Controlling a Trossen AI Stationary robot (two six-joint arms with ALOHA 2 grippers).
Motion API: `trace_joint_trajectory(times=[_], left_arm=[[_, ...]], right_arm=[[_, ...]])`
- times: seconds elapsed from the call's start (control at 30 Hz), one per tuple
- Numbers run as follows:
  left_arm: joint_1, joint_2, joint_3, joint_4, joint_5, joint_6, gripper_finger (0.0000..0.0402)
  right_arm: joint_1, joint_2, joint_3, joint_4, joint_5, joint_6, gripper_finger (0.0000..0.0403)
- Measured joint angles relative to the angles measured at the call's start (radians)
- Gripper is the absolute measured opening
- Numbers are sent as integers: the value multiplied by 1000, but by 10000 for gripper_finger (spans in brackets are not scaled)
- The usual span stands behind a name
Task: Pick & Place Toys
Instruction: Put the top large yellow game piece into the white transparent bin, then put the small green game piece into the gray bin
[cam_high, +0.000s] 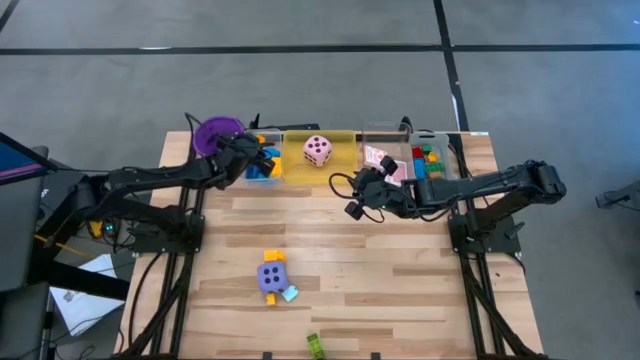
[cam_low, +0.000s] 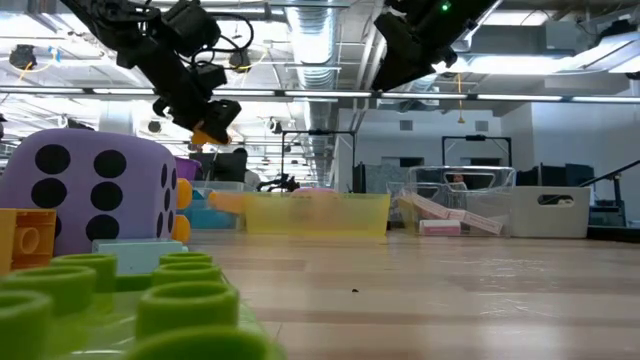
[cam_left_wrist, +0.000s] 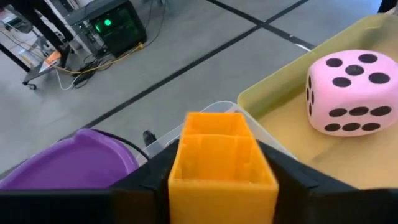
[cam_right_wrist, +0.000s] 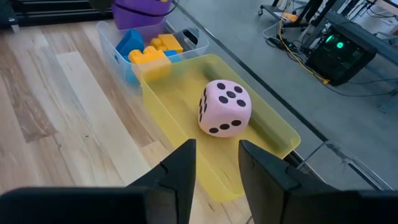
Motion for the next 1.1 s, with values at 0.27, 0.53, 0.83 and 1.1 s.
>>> trace_joint_trajectory(times=[0.27, 0.53, 0.83, 1.1], left_arm=[[-1, 20, 0, 10, 0, 0, 259], [-3, 20, 0, 50, 49, -61, 283], [-71, 20, 0, 206, 586, -62, 268], [-259, 20, 0, 501, 822, -34, 254]], right_arm=[[0, 0, 0, 0, 0, 0, 114], [40, 0, 0, 29, -4, -142, 114], [216, -74, 1, 1, 84, -230, 114], [241, -159, -4, -438, 106, 189, 114]])
